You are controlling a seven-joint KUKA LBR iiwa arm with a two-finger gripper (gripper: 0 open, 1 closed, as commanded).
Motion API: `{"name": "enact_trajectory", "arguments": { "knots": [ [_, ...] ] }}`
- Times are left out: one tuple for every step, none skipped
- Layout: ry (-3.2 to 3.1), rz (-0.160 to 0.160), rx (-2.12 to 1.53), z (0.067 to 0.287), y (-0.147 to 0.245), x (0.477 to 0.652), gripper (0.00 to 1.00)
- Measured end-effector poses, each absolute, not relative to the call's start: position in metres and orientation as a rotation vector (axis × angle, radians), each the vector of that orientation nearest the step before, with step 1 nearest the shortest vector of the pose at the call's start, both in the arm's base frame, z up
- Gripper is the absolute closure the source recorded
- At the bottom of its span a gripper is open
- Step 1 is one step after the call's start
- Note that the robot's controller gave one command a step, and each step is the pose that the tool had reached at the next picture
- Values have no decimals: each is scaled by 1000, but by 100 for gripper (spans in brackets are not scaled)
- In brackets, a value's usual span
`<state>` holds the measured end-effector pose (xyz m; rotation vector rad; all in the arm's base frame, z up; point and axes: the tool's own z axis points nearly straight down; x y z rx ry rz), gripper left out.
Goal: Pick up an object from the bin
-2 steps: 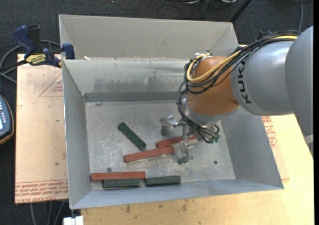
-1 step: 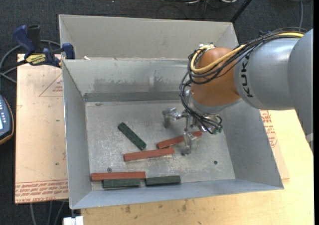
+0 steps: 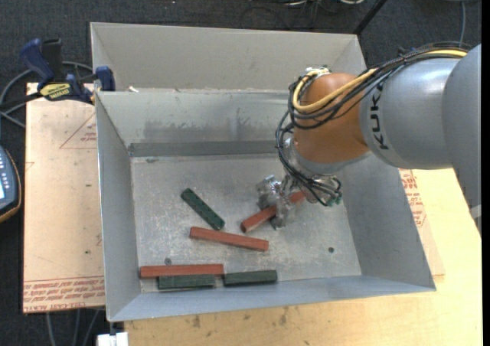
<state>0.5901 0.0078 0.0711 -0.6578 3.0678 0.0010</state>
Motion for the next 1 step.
{"name": "enact_trajectory", "arguments": {
  "knots": [
    [3041,-3,-737,228,11,602,100]
  ]
}}
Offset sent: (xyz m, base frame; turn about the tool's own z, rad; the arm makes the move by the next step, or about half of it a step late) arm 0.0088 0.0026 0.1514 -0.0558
